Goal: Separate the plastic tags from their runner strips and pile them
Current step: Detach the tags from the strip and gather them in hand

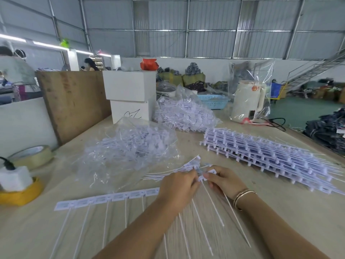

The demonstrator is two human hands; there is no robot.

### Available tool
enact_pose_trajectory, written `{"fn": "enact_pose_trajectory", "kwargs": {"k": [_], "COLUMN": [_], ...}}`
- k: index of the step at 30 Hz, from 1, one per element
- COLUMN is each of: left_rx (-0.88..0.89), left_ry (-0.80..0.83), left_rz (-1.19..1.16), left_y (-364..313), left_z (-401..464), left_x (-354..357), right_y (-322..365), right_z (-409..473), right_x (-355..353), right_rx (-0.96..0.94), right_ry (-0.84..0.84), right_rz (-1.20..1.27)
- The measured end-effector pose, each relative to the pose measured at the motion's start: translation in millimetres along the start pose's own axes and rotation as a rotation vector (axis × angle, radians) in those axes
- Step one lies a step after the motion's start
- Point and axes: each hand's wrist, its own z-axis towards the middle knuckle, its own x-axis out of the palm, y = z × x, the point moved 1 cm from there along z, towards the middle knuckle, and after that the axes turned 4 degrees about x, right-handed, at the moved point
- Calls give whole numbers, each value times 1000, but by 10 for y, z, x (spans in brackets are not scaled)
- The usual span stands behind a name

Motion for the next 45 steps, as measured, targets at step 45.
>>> {"fn": "enact_pose_trajectory", "kwargs": {"k": [45], "left_rx": [-120], "left_ry": [-53], "left_rz": [-243], "left_y": [99], "left_z": [-12], "left_x": [-80], "right_y": [-83], "right_z": [132], "right_x": [77], "right_rx": [-43], "right_ry": [-153], "right_rz": [-451]}}
